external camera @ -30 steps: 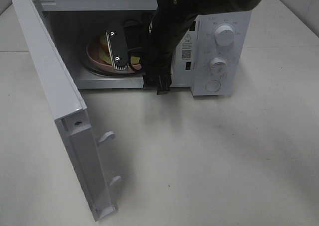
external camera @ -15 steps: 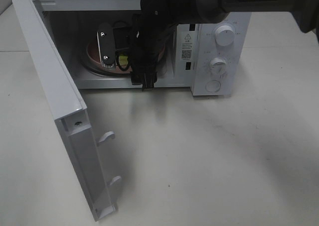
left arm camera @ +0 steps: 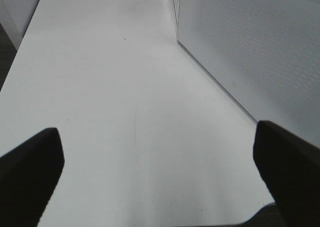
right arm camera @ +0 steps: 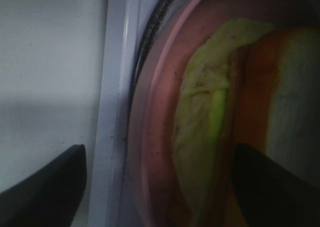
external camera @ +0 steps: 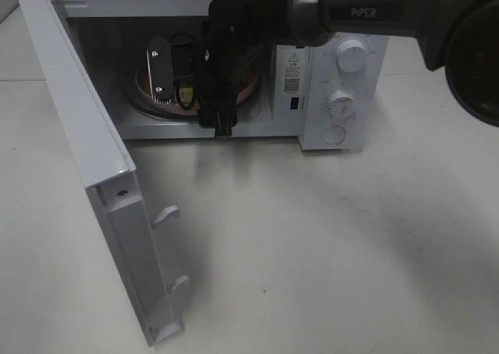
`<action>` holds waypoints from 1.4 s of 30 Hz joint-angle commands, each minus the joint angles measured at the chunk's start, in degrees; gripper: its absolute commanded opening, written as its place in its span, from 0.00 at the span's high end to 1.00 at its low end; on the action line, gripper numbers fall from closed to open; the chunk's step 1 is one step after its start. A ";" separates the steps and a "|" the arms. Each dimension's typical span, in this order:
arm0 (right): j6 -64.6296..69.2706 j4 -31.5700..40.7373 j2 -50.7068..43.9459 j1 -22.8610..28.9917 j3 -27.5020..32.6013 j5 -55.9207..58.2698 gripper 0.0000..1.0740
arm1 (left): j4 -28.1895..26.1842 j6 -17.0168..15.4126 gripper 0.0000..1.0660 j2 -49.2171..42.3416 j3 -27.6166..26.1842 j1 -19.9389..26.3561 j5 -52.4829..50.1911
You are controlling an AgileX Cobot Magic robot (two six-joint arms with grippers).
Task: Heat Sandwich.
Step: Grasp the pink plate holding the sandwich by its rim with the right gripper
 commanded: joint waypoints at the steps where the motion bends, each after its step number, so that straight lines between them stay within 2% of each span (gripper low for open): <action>1: 0.74 -0.34 1.15 0.11 -0.69 -0.11 0.29 | 0.40 -0.40 0.08 -0.97 0.11 -0.06 -0.74; 13: 1.20 -0.06 3.55 0.00 -1.15 -0.29 0.29 | 0.74 -0.40 0.08 -0.97 0.11 -0.06 -0.74; 17: 2.64 -0.11 3.44 0.00 -1.15 -0.34 0.34 | 0.74 -0.40 0.08 -0.97 0.11 -0.06 -0.74; 19: 3.78 -0.11 3.44 0.00 -1.15 -0.06 0.44 | 0.74 -0.40 0.08 -0.97 0.11 -0.06 -0.74; 20: 3.78 -0.11 3.44 0.00 -1.15 -0.06 0.44 | 0.74 -0.40 0.08 -0.97 0.11 -0.06 -0.74; 21: 4.07 -0.11 3.44 0.00 -1.15 0.00 0.51 | 0.74 -0.40 0.08 -0.97 0.11 -0.06 -0.74; 22: 5.10 -0.11 3.44 0.00 -1.15 0.11 0.65 | 0.74 -0.40 0.08 -0.97 0.11 -0.06 -0.74; 23: 5.84 -0.11 3.44 0.00 -1.15 0.11 0.74 | 0.74 -0.40 0.08 -0.97 0.11 -0.06 -0.74; 24: 5.84 -0.11 3.44 0.00 -1.15 0.11 0.74 | 0.74 -0.40 0.08 -0.97 0.11 -0.06 -0.74; 25: 6.65 -0.11 3.44 0.00 -1.15 0.11 0.83 | 0.74 -0.40 0.08 -0.97 0.11 -0.06 -0.74; 26: 7.91 -0.11 3.38 0.00 -1.15 0.29 1.00 | 0.74 -0.40 0.08 -0.97 0.11 -0.06 -0.74; 42: 4.47 -0.11 2.75 0.00 -1.15 3.15 1.00 | 0.74 -0.40 0.08 -0.97 0.11 -0.06 -0.74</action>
